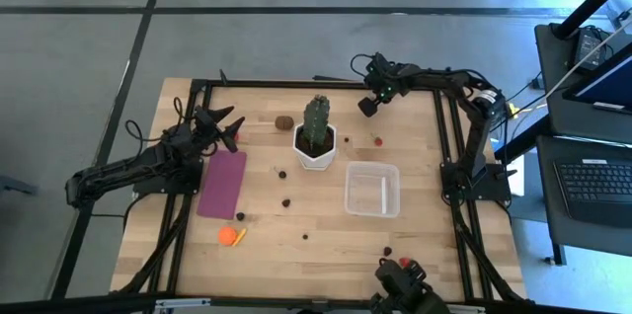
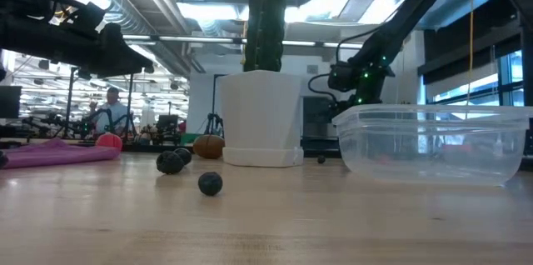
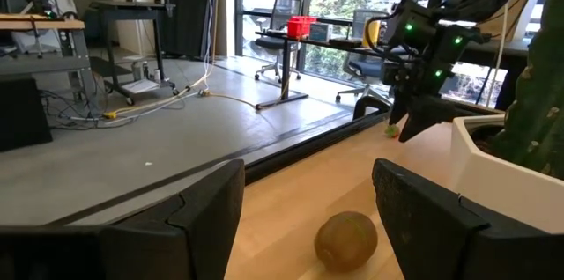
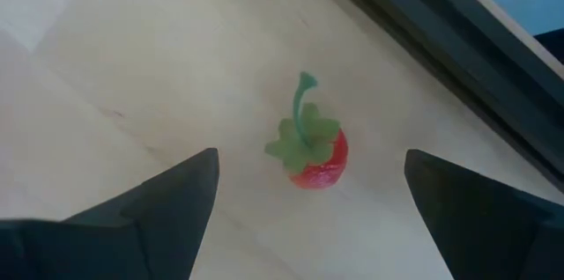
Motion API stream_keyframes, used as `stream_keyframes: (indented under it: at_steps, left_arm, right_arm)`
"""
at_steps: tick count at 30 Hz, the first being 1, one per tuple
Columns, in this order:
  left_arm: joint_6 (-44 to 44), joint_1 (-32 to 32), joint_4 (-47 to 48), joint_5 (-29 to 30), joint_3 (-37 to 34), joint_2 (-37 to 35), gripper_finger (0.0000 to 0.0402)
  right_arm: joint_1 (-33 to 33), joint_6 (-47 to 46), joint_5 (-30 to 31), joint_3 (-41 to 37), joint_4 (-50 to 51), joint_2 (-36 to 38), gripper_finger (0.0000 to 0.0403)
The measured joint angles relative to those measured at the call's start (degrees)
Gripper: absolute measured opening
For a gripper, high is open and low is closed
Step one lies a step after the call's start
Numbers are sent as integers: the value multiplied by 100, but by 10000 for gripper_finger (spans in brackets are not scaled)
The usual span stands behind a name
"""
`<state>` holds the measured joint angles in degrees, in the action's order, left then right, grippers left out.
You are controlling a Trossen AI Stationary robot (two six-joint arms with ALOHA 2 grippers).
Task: Pick and placing Produce into tupperware
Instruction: Put the strawberry into the transparent bin
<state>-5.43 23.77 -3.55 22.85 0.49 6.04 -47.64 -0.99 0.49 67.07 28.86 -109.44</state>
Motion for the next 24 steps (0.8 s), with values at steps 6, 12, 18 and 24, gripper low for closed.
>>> stream_keyframes:
  at_steps: [6, 12, 18, 24]
  left_arm:
    - [0, 0, 0, 2, 0, 0, 244]
    - [0, 0, 0, 2, 0, 0, 244]
    - [0, 0, 0, 4, 0, 0, 244]
    - [0, 0, 0, 4, 0, 0, 244]
  right_arm:
    - [2, 8, -14, 12, -54, -168, 319]
    - [7, 7, -17, 15, -93, -200, 267]
    - [4, 2, -11, 13, -111, -211, 207]
    - [4, -17, -1, 7, -107, -217, 145]
